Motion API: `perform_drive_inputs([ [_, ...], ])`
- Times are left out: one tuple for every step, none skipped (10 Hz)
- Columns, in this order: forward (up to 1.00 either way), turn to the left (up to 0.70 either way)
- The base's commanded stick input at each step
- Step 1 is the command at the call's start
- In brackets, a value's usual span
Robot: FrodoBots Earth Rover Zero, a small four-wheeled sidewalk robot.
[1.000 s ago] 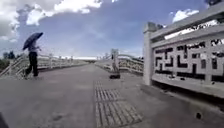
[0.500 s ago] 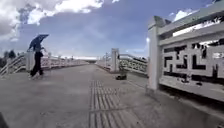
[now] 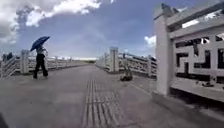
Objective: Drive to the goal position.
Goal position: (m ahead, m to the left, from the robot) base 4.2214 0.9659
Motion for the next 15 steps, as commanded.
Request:
perform_drive_inputs([
  [0.7, 0.0],
  [0.7, 0.0],
  [0.7, 0.0],
  [0.7, 0.0],
  [0.7, 0.0],
  [0.45, 0.0],
  [0.45, 0.0],
  [0.45, 0.0],
  [0.45, 0.0],
  [0.45, 0.0],
  [0.45, 0.0],
  [0.45, 0.0],
  [0.45, 0.0],
  [0.45, 0.0],
  [0.45, 0.0],
])
